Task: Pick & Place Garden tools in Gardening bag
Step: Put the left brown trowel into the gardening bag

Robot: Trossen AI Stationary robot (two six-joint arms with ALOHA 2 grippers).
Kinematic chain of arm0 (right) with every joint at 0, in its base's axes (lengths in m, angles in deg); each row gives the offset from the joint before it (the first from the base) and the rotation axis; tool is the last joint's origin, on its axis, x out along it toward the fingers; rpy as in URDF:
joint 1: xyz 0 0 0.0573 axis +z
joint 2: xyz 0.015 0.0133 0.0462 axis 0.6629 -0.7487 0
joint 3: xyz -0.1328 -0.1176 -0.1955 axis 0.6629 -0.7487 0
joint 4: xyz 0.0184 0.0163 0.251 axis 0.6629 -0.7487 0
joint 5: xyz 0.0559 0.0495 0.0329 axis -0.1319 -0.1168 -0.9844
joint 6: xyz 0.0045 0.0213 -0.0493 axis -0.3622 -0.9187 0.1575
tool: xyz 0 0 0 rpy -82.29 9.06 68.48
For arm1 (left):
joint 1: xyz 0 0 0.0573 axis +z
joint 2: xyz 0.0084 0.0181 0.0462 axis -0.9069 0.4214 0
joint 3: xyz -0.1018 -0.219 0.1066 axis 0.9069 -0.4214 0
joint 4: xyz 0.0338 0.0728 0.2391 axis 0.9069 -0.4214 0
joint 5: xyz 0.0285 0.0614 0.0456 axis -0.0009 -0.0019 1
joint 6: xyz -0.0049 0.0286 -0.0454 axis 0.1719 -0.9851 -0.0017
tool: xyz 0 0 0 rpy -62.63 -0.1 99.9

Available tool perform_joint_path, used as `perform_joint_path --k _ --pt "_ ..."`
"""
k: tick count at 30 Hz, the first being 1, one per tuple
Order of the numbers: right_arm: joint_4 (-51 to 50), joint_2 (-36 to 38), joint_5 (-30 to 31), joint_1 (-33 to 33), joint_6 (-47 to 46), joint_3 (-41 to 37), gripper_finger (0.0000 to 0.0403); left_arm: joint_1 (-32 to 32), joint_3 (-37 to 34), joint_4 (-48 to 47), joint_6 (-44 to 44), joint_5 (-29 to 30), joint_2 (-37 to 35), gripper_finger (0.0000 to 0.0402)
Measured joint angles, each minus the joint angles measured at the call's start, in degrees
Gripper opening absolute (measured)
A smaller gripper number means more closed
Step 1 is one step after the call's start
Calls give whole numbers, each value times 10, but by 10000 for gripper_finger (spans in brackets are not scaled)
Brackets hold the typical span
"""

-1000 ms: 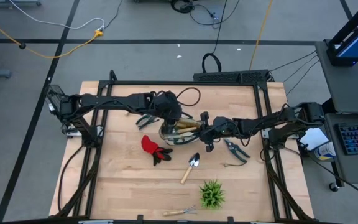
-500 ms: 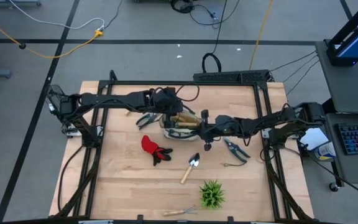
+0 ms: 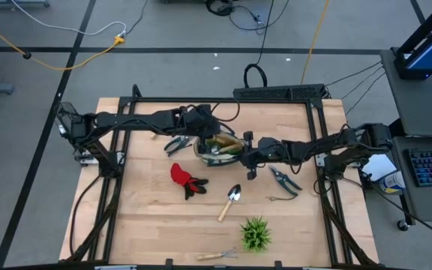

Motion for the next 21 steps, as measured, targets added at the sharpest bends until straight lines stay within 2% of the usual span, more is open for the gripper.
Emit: perform_joint_path --k 10,17,21 --pt "-1 0 0 0 -13 0 63 0 1 -9 15 -3 0 50" --pt "9 0 1 0 -15 0 115 -7 1 -11 8 27 0 81" --pt "18 0 29 3 -13 0 136 -19 1 -13 8 27 -7 85"
